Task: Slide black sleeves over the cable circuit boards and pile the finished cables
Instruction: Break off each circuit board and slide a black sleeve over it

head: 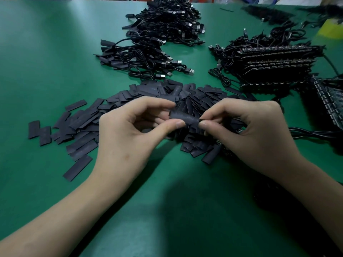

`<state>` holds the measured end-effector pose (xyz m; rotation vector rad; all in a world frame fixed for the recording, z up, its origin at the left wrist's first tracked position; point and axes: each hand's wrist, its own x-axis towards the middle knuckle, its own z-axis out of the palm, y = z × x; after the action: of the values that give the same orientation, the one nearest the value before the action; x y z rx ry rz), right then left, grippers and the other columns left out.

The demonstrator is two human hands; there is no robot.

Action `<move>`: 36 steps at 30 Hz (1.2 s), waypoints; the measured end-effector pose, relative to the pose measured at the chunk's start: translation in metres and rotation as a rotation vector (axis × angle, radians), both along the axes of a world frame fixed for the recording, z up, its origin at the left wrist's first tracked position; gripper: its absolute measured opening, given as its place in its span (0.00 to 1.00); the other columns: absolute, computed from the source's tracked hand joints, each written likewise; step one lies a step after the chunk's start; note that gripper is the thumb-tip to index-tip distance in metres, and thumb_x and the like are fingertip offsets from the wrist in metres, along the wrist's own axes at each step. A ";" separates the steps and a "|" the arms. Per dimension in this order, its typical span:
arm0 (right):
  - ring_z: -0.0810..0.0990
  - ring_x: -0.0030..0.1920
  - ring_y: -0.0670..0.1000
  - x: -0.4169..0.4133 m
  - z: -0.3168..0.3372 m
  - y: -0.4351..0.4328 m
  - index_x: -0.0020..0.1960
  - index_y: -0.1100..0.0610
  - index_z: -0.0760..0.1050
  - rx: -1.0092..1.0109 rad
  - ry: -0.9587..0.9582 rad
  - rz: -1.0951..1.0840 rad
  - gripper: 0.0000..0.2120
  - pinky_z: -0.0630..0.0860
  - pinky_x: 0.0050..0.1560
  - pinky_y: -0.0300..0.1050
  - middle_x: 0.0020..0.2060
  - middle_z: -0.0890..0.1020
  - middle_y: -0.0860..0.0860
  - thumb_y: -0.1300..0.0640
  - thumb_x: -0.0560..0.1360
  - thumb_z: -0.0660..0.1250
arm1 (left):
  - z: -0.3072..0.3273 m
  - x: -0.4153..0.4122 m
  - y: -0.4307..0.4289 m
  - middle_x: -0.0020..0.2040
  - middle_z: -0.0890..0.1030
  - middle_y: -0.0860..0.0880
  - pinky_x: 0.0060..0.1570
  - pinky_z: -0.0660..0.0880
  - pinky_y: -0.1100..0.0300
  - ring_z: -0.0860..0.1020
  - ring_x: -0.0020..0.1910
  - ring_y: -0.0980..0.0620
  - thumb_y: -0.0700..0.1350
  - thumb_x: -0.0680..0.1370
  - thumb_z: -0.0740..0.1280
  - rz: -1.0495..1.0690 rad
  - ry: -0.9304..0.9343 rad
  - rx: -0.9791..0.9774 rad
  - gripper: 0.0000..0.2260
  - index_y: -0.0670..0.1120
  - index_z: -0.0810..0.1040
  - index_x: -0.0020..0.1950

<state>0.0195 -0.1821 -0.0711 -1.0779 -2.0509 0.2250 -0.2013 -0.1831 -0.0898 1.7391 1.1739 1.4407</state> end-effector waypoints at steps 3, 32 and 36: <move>0.82 0.38 0.41 -0.002 -0.002 0.000 0.45 0.55 0.84 0.007 0.003 -0.016 0.02 0.78 0.40 0.39 0.36 0.84 0.44 0.58 0.75 0.76 | -0.001 0.001 0.001 0.40 0.86 0.53 0.44 0.78 0.66 0.84 0.39 0.57 0.49 0.69 0.79 0.045 -0.029 -0.029 0.12 0.48 0.85 0.50; 0.83 0.41 0.43 -0.008 -0.006 -0.003 0.51 0.54 0.84 -0.056 -0.035 -0.045 0.07 0.78 0.43 0.44 0.39 0.84 0.45 0.52 0.76 0.75 | -0.003 0.006 0.003 0.44 0.85 0.53 0.52 0.81 0.60 0.85 0.43 0.52 0.46 0.70 0.81 0.108 0.075 0.012 0.19 0.49 0.82 0.60; 0.79 0.50 0.51 -0.002 -0.003 0.002 0.51 0.54 0.83 -0.017 -0.178 -0.063 0.07 0.76 0.53 0.54 0.45 0.83 0.45 0.51 0.77 0.73 | -0.002 0.001 0.005 0.43 0.85 0.53 0.50 0.79 0.65 0.84 0.42 0.54 0.47 0.70 0.81 0.145 0.002 -0.022 0.19 0.49 0.82 0.58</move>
<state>0.0177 -0.1797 -0.0742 -1.2085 -2.1712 0.1177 -0.2008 -0.1777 -0.0915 1.6696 1.3357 1.5044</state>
